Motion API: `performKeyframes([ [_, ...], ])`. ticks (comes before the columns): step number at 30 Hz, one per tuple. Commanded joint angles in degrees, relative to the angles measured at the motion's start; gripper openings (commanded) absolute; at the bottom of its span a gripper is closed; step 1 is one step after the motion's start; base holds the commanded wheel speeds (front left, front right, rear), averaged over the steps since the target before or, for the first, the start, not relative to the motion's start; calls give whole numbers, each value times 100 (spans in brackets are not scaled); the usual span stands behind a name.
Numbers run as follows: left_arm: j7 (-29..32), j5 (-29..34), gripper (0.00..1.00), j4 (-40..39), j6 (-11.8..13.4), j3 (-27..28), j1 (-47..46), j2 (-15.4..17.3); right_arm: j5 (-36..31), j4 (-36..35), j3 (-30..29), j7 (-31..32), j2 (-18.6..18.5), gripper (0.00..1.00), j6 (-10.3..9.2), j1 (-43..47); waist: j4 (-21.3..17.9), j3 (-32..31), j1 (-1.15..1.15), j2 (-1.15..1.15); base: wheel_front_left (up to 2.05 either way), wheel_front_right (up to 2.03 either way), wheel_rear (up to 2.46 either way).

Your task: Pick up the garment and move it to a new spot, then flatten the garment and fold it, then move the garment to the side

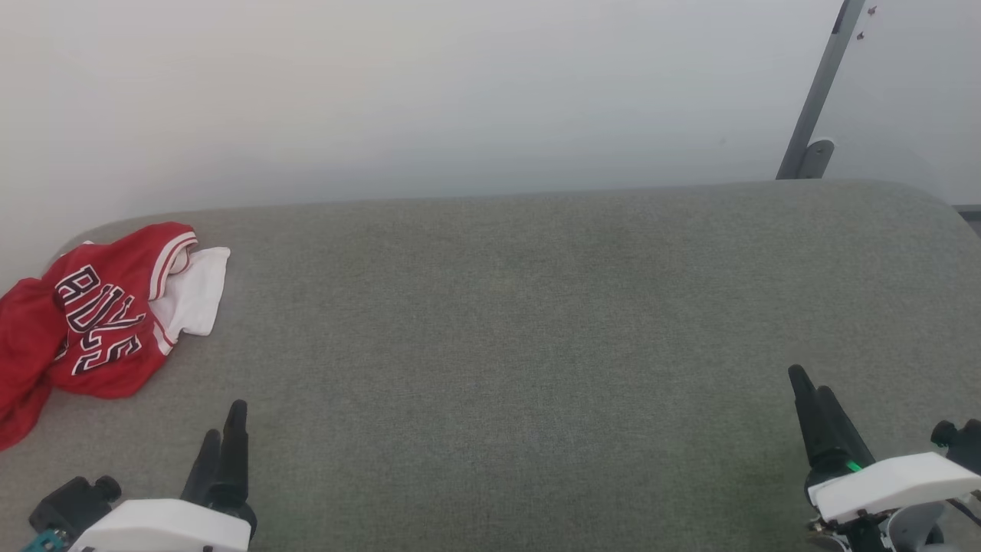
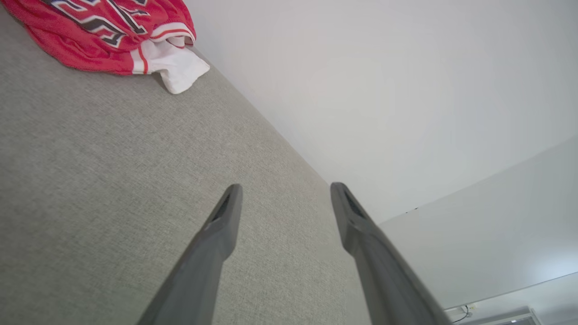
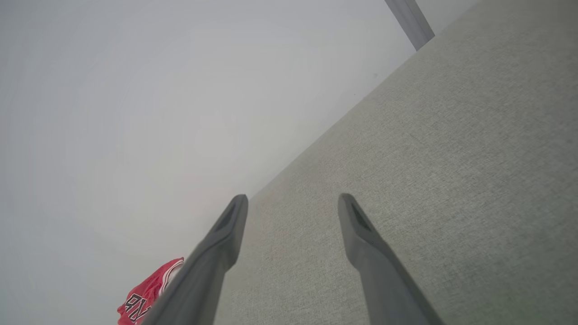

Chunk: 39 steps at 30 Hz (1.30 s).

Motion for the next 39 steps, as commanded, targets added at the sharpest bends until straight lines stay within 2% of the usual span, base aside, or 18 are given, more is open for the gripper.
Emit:
performKeyframes([
  [1, -39, 128, 100, -90, -35, 24, -27, 66, -97, -71, 30, -42, -44, 100, 0, -38, -1, -2, 0, 0, 0, 0, 0],
  [39, -661, 2479, 100, -22, -489, 654, 338, 48, -2114, -80, 191, -670, -533, 100, 0, 261, -104, -220, 0, 0, 0, 0, 0],
])
